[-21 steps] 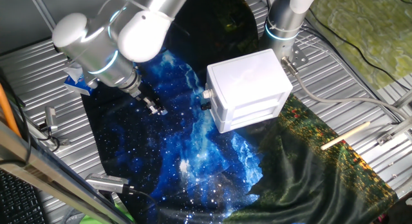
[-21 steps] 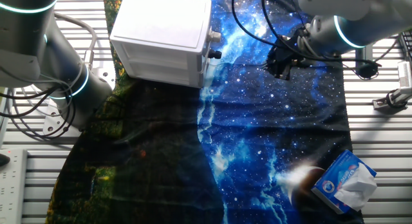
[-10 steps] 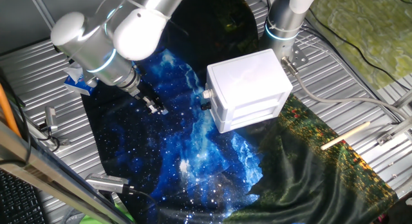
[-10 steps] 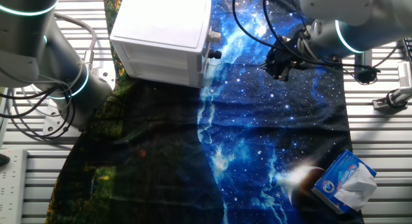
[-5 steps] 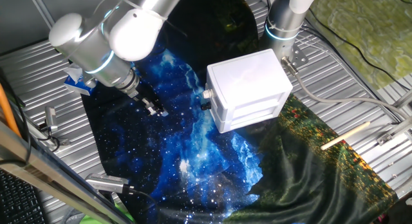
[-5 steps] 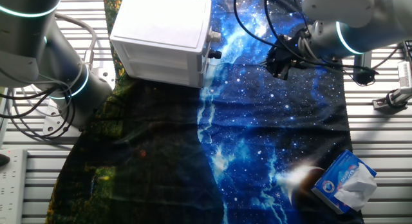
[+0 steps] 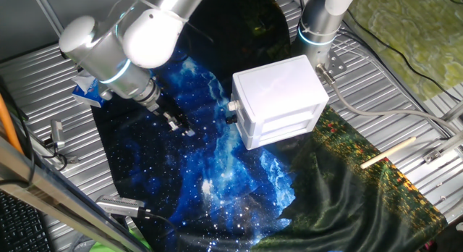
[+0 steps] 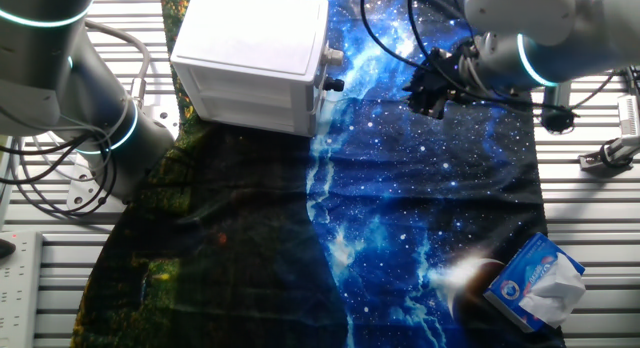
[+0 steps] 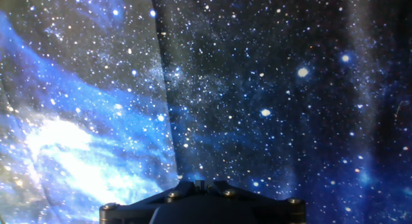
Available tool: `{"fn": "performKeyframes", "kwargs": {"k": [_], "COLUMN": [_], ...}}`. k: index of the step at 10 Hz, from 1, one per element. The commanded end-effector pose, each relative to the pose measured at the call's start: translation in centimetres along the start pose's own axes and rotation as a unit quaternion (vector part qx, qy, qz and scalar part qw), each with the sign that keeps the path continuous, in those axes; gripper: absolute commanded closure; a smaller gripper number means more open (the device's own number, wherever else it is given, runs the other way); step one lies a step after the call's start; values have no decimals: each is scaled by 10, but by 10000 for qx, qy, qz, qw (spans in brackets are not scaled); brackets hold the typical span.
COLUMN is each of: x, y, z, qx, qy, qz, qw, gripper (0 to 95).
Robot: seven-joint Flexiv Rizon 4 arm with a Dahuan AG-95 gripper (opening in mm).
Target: Grasp the handle and open the drawer
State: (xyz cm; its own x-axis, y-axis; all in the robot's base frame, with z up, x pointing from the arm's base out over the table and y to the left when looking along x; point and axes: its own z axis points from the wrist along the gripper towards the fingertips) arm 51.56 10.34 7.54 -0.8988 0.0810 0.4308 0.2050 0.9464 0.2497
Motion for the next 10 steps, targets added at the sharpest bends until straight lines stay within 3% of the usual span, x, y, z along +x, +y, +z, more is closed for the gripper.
{"fn": "performKeyframes", "kwargs": {"k": [1,8,9,10], "x": [13,51,55,59], "y": [-3,-13,-14,-13], "z": [10,30,32,33], "qx": [31,120,112,113], "qy": [-51,-55,-55,-57], "qz": [-8,-87,-97,-87], "qw": [10000,9999,9999,9999], "gripper": [760,760,570,570]}}
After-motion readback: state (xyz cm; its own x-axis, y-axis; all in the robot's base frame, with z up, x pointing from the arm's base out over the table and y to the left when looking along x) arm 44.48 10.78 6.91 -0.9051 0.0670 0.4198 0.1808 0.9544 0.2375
